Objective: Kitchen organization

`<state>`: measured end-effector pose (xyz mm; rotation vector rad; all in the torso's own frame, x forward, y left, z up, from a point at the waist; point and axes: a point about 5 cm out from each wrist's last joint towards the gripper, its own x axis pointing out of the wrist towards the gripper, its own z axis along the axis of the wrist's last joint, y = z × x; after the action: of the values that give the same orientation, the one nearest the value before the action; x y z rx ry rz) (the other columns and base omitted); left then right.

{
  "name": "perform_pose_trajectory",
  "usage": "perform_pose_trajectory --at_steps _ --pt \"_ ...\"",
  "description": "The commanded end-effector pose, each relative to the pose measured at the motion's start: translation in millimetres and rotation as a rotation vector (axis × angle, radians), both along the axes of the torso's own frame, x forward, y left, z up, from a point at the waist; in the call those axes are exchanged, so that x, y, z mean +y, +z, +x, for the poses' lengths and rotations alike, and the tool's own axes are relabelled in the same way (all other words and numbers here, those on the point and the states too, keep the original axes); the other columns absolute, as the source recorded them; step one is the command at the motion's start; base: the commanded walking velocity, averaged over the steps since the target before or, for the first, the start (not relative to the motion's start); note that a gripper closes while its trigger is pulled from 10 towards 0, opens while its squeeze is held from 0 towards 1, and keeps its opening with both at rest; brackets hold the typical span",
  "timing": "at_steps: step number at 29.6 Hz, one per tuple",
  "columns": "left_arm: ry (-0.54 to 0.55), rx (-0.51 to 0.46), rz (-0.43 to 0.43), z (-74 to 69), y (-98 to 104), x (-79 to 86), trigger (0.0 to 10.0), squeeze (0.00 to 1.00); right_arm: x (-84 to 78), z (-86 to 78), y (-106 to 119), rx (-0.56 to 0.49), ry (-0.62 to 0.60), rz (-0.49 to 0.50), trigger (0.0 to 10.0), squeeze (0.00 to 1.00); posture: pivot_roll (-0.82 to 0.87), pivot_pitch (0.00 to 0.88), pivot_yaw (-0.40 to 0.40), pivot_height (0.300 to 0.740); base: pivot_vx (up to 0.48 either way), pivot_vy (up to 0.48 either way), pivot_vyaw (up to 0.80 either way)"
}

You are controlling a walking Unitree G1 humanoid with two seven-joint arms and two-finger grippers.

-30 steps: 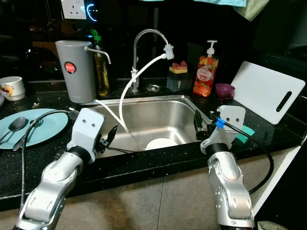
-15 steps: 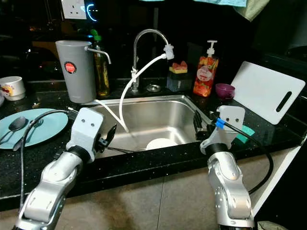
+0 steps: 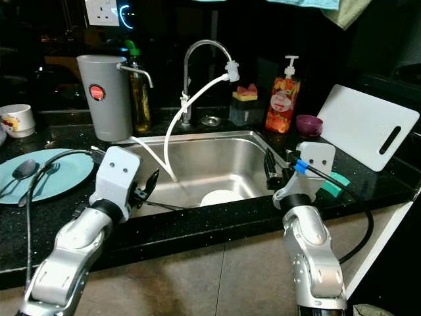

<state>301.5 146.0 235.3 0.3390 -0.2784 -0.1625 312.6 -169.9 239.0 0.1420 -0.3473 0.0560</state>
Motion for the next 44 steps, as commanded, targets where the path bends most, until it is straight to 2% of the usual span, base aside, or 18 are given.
perform_pose_trajectory --at_steps 1,44 --pt "0.006 -0.020 -0.013 -0.3 6.3 1.0 10.0 0.00 1.7 -0.7 4.6 -0.017 0.003 0.001 10.0 0.00 0.20 0.000 -0.105 0.740 0.000 0.000 0.00" --pt "-0.024 -0.014 -0.021 3.2 5.9 -5.9 10.0 0.00 -0.8 -4.3 0.0 -0.006 -0.027 0.001 10.0 0.00 0.17 0.000 -0.092 0.740 0.000 0.000 0.00"
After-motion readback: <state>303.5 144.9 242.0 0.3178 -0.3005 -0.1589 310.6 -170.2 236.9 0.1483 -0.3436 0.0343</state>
